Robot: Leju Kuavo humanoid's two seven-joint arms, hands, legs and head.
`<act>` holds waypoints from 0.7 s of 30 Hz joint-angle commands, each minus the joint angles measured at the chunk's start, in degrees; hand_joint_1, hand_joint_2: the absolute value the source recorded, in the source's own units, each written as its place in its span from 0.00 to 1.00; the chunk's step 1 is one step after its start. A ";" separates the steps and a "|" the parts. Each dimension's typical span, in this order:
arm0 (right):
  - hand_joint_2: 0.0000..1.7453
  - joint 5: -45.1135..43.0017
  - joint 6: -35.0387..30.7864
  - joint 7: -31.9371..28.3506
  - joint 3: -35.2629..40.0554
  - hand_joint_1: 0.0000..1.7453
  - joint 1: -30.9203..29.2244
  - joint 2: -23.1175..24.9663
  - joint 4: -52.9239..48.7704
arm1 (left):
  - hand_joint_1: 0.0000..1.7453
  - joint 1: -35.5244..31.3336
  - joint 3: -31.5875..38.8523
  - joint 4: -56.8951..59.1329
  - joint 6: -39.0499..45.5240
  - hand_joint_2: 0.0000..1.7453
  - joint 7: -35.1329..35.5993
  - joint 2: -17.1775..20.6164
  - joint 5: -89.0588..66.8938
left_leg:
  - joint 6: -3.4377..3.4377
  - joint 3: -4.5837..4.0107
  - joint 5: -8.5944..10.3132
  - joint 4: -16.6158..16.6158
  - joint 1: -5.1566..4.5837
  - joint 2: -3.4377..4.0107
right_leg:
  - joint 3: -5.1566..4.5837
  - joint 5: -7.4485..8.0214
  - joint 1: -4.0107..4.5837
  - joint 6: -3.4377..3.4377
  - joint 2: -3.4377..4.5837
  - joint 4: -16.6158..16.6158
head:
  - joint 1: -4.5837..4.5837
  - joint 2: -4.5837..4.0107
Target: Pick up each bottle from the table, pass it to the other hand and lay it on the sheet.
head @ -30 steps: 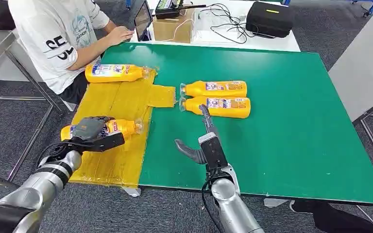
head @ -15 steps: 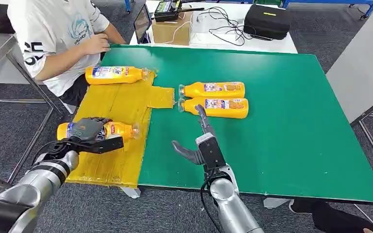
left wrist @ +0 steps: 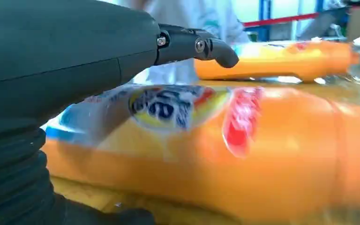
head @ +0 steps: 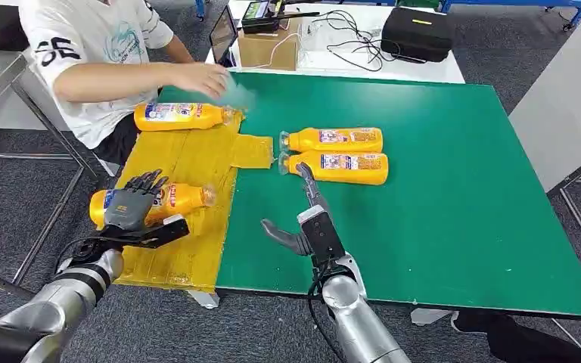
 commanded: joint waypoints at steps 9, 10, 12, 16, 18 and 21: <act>1.00 0.87 -2.79 0.44 -1.71 0.00 -0.62 -2.07 2.09 | 0.00 13.18 9.96 -27.90 -9.42 0.00 -15.14 -7.43 35.35 | -0.07 -0.14 -0.09 0.02 0.09 -0.13 | -0.09 -0.13 0.10 -0.09 -0.21 -0.05 | 0.00 0.00; 1.00 0.99 -2.72 0.48 -1.78 0.00 -0.50 -2.22 1.90 | 0.00 13.47 10.16 -28.45 -9.73 0.00 -15.14 -7.97 36.20 | -0.04 -0.29 -0.03 0.03 0.03 -0.16 | -0.24 -0.08 0.04 -0.04 -0.23 -0.04 | -0.02 0.00; 1.00 2.38 -3.39 1.54 -2.15 0.00 -0.13 -2.89 1.07 | 0.00 13.93 11.60 -30.25 -16.15 0.00 -15.14 -11.16 41.32 | -0.03 -0.33 -0.05 0.06 0.06 -0.23 | -0.26 -0.11 0.07 -0.04 -0.29 -0.05 | -0.02 0.00; 1.00 4.51 -3.65 2.91 -2.33 0.00 0.42 -3.24 0.26 | 0.00 13.42 12.34 -28.72 -21.83 1.00 -15.09 -13.36 42.16 | -0.02 -0.48 -0.02 0.06 0.01 -0.23 | -0.39 -0.07 0.02 -0.02 -0.27 -0.05 | 0.00 0.00; 1.00 7.51 -4.69 4.58 -2.02 0.00 0.87 -3.90 -0.15 | 0.00 13.56 13.54 -28.88 -27.97 1.00 -13.01 -16.06 45.52 | -0.02 -0.56 0.01 0.03 -0.01 -0.15 | -0.49 -0.01 0.00 -0.01 -0.17 -0.06 | 0.00 0.00; 0.00 9.60 -5.50 5.52 -1.98 0.00 0.98 -4.35 -0.10 | 0.00 13.84 13.51 -29.26 -31.26 1.00 -10.69 -17.76 48.47 | -0.03 -0.53 -0.01 0.05 -0.01 -0.19 | -0.44 -0.05 0.01 -0.02 -0.23 -0.06 | 0.00 0.02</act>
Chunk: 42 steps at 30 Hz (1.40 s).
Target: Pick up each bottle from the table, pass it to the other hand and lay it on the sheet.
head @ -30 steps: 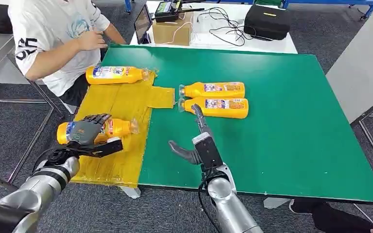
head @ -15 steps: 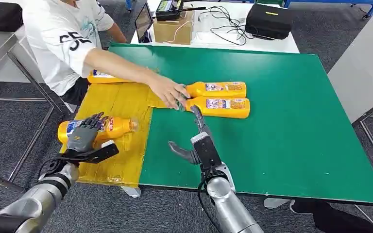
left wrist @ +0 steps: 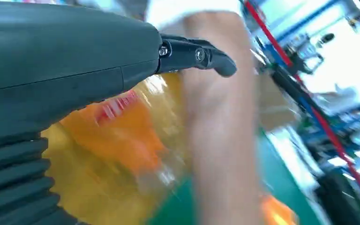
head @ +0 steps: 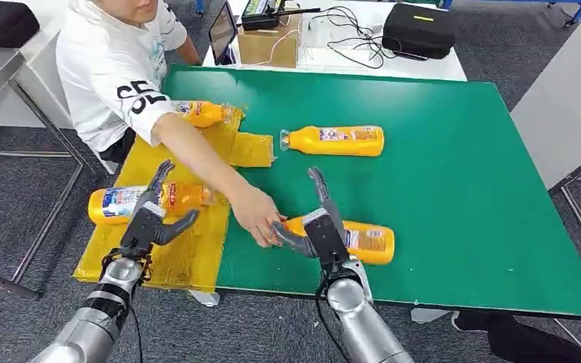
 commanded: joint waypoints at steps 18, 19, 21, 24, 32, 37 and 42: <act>1.00 30.46 -0.63 16.87 1.99 0.00 8.91 -10.12 -6.00 | 0.00 2.83 2.31 -6.15 -11.67 1.00 8.26 -10.12 13.22 | -0.02 0.04 -0.03 -0.03 0.04 -0.16 | 0.11 -0.06 0.05 -0.05 -0.19 -0.06 | -0.02 0.00; 1.00 32.26 -0.84 17.81 2.10 0.00 8.96 -10.70 -6.30 | 0.00 2.64 2.50 -5.96 -11.86 1.00 8.37 -10.16 13.53 | -0.04 0.18 -0.10 -0.02 0.07 -0.23 | 0.29 -0.14 0.09 -0.09 -0.28 -0.07 | -0.02 0.02; 1.00 35.58 -0.77 19.43 2.04 0.00 8.88 -11.96 -7.20 | 0.00 2.58 2.93 -6.07 -12.51 1.00 8.42 -10.28 14.28 | 0.01 -0.05 -0.01 -0.02 0.00 -0.08 | -0.01 -0.02 0.02 -0.02 -0.10 -0.03 | -0.02 0.00; 1.00 36.84 -0.40 20.10 1.45 0.00 8.48 -12.88 -7.54 | 0.00 2.79 3.02 -6.27 -12.69 1.00 8.41 -10.34 14.36 | -0.01 0.02 -0.05 0.01 0.02 -0.11 | 0.10 -0.06 0.03 -0.04 -0.15 -0.03 | -0.02 0.02; 1.00 36.98 0.00 20.06 1.31 0.00 8.32 -12.60 -7.32 | 0.00 2.80 3.03 -6.31 -12.69 1.00 8.41 -10.39 14.34 | -0.06 0.09 -0.10 0.03 0.04 -0.06 | 0.15 -0.10 0.07 -0.10 -0.12 -0.01 | -0.02 0.00; 1.00 40.18 -0.56 21.49 1.96 0.00 7.73 -13.38 -6.93 | 0.00 2.79 3.01 -6.30 -12.85 1.00 8.43 -10.41 14.33 | -0.03 0.08 -0.08 0.01 0.01 -0.04 | 0.12 -0.07 0.05 -0.06 -0.09 -0.02 | -0.02 0.00; 1.00 41.39 0.19 22.28 2.06 0.00 6.87 -14.22 -6.53 | 0.00 2.79 3.04 -6.30 -12.91 1.00 8.43 -10.46 14.29 | -0.04 0.13 -0.10 0.01 0.03 -0.03 | 0.18 -0.08 0.07 -0.08 -0.09 -0.03 | -0.02 0.00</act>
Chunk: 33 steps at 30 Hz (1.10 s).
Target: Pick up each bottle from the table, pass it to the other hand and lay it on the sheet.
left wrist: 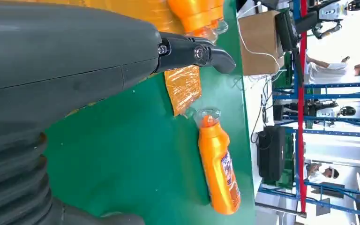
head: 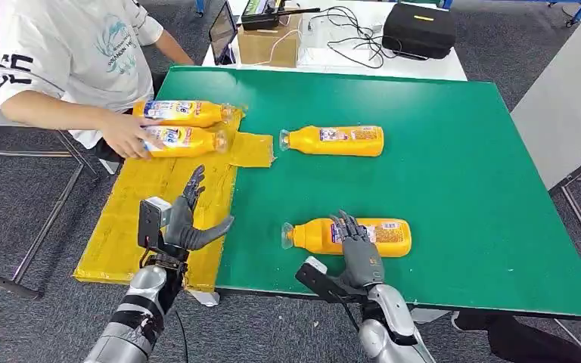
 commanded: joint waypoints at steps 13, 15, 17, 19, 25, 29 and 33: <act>1.00 11.63 6.04 5.53 3.51 0.00 -17.92 -4.41 19.17 | 0.00 -2.48 2.61 2.83 -2.20 1.00 0.79 -1.03 0.47 | -0.02 0.18 -0.04 0.03 0.03 0.10 | 0.19 0.00 0.05 -0.05 0.06 -0.02 | -0.02 0.00; 1.00 11.84 6.11 5.84 3.73 0.00 -18.25 -4.37 19.75 | 0.00 -2.39 2.82 2.86 -2.25 1.00 0.88 -1.02 0.62 | -0.01 0.18 -0.05 0.03 0.02 0.06 | 0.21 -0.02 0.04 -0.04 0.02 -0.01 | 0.00 0.00; 1.00 11.83 6.13 5.85 3.73 0.00 -18.29 -4.38 19.79 | 0.00 -2.32 2.85 2.88 -2.31 1.00 0.89 -0.96 0.64 | -0.02 0.24 -0.07 0.03 0.04 0.11 | 0.25 -0.04 0.06 -0.05 0.06 0.00 | -0.02 0.00; 1.00 11.83 6.13 5.85 3.73 0.00 -18.29 -4.38 19.79 | 0.00 -2.32 2.85 2.88 -2.31 1.00 0.89 -0.96 0.64 | 0.02 0.08 0.01 0.01 0.01 0.03 | 0.11 0.02 0.02 0.00 0.01 -0.01 | 0.00 0.02; 1.00 12.99 9.87 7.03 5.92 0.00 -19.69 -5.94 22.73 | 0.00 -1.90 3.38 2.67 -3.30 1.00 1.17 -0.88 0.94 | 0.00 0.17 -0.03 0.03 0.03 0.02 | 0.22 -0.01 0.04 -0.04 -0.02 -0.01 | 0.00 0.00; 1.00 10.43 17.80 4.32 8.36 0.96 -23.57 -6.74 30.87 | 0.00 -3.16 3.74 5.03 -4.78 1.00 0.70 -0.38 0.90 | -0.02 0.20 -0.06 0.07 0.03 0.06 | 0.25 -0.03 0.05 -0.07 0.02 0.02 | 0.00 0.00; 1.00 8.42 20.17 2.18 8.60 0.96 -25.17 -6.91 33.67 | 0.00 -3.81 3.78 6.14 -5.09 1.00 0.31 -0.07 0.74 | 0.02 0.19 0.04 0.00 0.01 0.03 | 0.20 0.05 0.03 -0.01 -0.03 -0.04 | 0.00 0.00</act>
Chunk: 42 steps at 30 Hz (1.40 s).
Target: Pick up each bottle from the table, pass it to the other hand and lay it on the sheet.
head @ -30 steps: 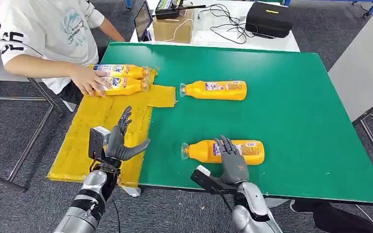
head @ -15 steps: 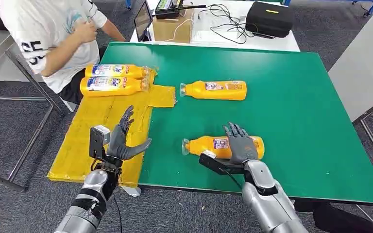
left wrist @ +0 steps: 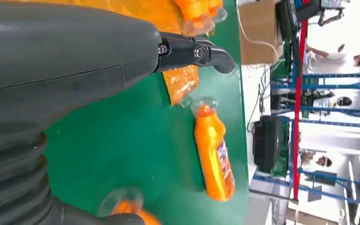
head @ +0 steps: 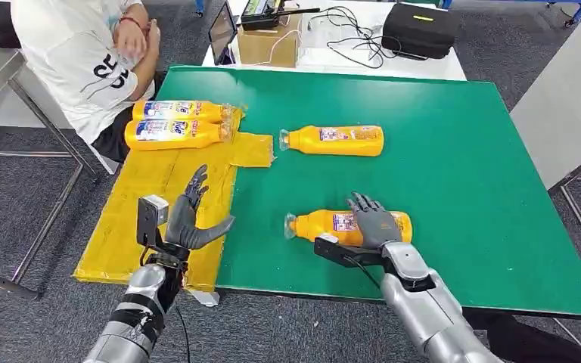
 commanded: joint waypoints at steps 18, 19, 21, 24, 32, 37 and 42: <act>1.00 -9.19 6.94 -5.79 8.89 1.00 -8.35 -5.37 12.64 | 0.00 -4.78 3.30 8.87 0.20 1.00 -1.83 1.53 -1.29 | -0.05 0.48 0.02 -0.01 0.08 -0.28 | 0.60 -0.04 0.08 -0.10 -0.27 -0.09 | 0.00 -0.02; 1.00 -12.34 4.62 -6.51 6.27 1.00 -7.10 -4.60 9.96 | 0.00 -4.29 3.58 7.98 0.65 1.00 -1.83 1.54 -1.32 | -0.03 0.46 0.02 -0.02 0.03 -0.22 | 0.54 -0.03 0.04 -0.06 -0.20 -0.06 | -0.02 -0.02; 1.00 -15.64 -2.78 -6.69 1.76 1.00 -3.63 -0.60 3.13 | 0.00 -3.61 3.69 6.35 1.81 1.00 -0.88 1.09 -1.53 | -0.05 0.49 -0.01 -0.03 0.08 -0.11 | 0.56 -0.01 0.09 -0.09 -0.09 -0.10 | 0.00 -0.02; 1.00 -19.99 -12.52 -8.95 -2.41 1.00 -0.80 7.16 -2.41 | 0.00 -5.30 2.02 7.46 6.13 1.00 0.31 -0.03 -2.76 | -0.10 0.52 -0.05 -0.02 0.12 0.00 | 0.56 -0.02 0.13 -0.16 0.02 -0.06 | 0.02 -0.02; 1.00 -36.59 -22.13 -19.11 -5.46 1.00 -2.58 16.78 0.88 | 0.00 -12.21 -3.83 14.36 9.52 1.00 0.75 -1.87 -1.00 | -0.10 0.08 0.02 0.08 0.12 -0.11 | 0.04 -0.06 0.15 -0.13 -0.11 0.13 | 0.00 0.00; 1.00 -37.24 -22.00 -19.58 -5.48 1.00 -2.69 16.18 1.24 | 0.00 -11.85 -4.19 14.02 9.57 1.00 0.90 -1.50 -0.75 | -0.06 0.03 0.04 0.05 0.17 -0.07 | 0.08 -0.03 0.13 -0.05 -0.06 0.09 | 0.00 -0.02; 1.00 -37.30 -21.38 -19.58 -5.15 1.00 -3.03 16.28 1.75 | 0.00 -11.82 -4.39 13.79 9.13 1.00 0.73 -1.47 -0.49 | -0.10 0.03 0.05 0.04 0.08 -0.16 | 0.13 -0.05 0.08 -0.09 -0.16 0.05 | 0.00 -0.02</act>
